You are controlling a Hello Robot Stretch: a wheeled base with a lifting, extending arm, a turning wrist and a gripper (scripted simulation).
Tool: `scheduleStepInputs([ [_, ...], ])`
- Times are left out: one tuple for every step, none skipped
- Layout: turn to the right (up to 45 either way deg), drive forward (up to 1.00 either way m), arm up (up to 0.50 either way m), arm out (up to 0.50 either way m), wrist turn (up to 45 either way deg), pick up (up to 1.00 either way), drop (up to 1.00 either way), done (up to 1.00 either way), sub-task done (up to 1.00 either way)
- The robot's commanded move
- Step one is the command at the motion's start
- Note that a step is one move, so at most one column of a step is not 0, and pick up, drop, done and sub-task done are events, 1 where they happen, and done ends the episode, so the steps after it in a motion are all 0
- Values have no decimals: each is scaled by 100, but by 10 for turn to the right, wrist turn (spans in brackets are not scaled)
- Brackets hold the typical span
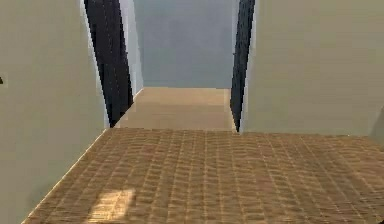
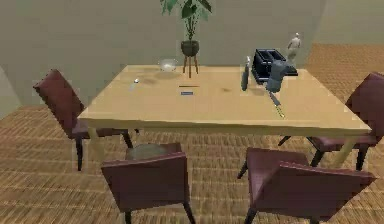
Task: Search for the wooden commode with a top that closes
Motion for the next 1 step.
scheduleStepInputs([
  [0, 100, 0, 0, 0, 0, 0, 0, 0],
])
